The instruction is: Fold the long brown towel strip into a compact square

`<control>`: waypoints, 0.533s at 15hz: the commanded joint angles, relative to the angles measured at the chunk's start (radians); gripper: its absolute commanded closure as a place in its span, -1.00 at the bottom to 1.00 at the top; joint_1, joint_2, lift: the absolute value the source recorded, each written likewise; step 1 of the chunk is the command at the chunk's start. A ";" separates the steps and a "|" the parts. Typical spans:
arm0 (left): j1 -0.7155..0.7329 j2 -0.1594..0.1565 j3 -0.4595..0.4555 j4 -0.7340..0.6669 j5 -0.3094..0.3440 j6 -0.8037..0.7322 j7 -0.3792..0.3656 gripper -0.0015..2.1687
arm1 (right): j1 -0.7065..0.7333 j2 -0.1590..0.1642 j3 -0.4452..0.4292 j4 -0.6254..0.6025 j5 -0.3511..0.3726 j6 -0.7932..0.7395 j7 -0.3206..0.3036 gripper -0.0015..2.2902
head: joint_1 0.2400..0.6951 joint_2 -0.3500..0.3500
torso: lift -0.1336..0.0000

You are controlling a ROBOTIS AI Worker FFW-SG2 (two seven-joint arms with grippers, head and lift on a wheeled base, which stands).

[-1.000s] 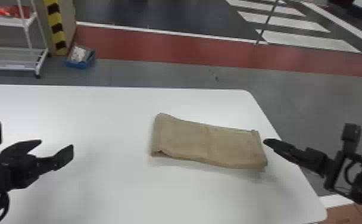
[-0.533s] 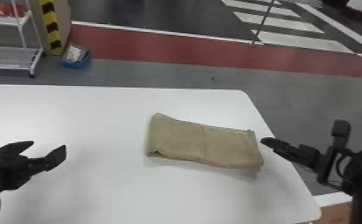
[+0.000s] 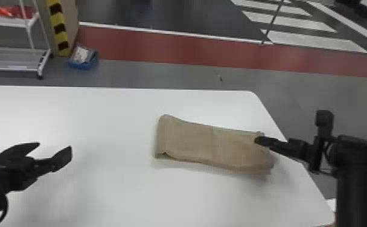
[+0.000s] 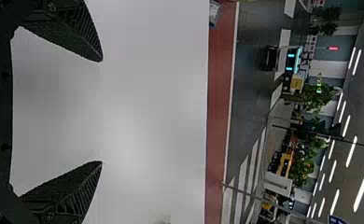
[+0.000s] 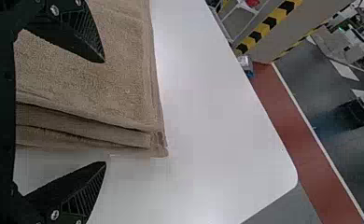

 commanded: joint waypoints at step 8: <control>-0.006 -0.003 -0.003 0.018 -0.002 -0.016 0.002 -0.90 | -0.012 -0.022 0.054 0.042 0.051 0.004 0.015 -0.41 | 1.00 -0.68 | -0.85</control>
